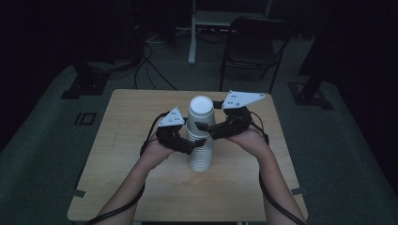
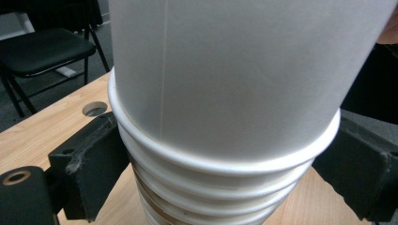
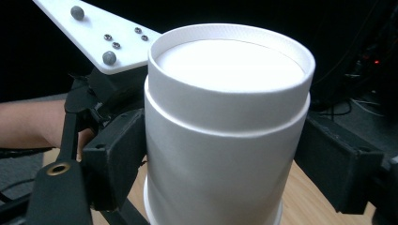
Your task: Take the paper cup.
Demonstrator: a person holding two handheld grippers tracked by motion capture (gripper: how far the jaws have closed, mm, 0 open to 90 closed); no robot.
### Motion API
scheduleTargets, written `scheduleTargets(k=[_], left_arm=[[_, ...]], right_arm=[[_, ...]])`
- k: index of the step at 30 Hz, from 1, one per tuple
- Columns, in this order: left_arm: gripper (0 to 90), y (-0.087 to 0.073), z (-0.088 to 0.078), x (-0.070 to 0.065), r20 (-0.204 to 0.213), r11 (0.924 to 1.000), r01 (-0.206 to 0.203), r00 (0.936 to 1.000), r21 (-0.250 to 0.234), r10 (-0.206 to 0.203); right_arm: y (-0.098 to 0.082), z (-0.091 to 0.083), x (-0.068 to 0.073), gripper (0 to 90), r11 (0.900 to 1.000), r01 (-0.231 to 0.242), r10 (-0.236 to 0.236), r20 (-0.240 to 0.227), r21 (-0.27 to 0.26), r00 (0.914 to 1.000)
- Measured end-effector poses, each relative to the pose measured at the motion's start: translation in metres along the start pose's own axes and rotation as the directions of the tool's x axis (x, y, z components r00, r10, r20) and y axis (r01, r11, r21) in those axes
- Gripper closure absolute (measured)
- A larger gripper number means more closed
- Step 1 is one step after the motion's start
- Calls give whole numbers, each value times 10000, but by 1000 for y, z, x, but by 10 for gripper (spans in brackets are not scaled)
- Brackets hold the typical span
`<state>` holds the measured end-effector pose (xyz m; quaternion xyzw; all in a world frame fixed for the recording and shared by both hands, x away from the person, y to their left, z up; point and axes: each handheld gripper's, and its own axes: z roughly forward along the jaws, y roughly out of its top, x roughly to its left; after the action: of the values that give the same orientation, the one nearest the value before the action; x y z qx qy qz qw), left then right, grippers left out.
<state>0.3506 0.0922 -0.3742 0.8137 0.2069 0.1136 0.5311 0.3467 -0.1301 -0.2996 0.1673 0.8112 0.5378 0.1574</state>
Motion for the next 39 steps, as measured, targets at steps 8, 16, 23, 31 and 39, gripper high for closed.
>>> scheduleTargets(k=[8,16,23,31,39], left_arm=[[79,1,1,0,-20,10000,9,10000,61,-9],[79,2,1,0,-20,10000,-7,10000,87,7],[79,2,1,0,-26,9999,-3,10000,119,4],[80,2,1,0,-34,10000,19,10000,88,-18],[79,2,1,0,-34,9999,9,10000,121,-8]], right_arm=[[4,-3,1,209,9999,-60,62,249,-92,9997],[8,-8,1,234,9992,-227,236,273,-317,9993],[9,-9,2,241,9992,-237,246,283,-322,9993],[12,-11,4,251,9993,-227,241,470,-303,9986],[16,-16,2,270,9969,-490,516,411,-620,9978]])
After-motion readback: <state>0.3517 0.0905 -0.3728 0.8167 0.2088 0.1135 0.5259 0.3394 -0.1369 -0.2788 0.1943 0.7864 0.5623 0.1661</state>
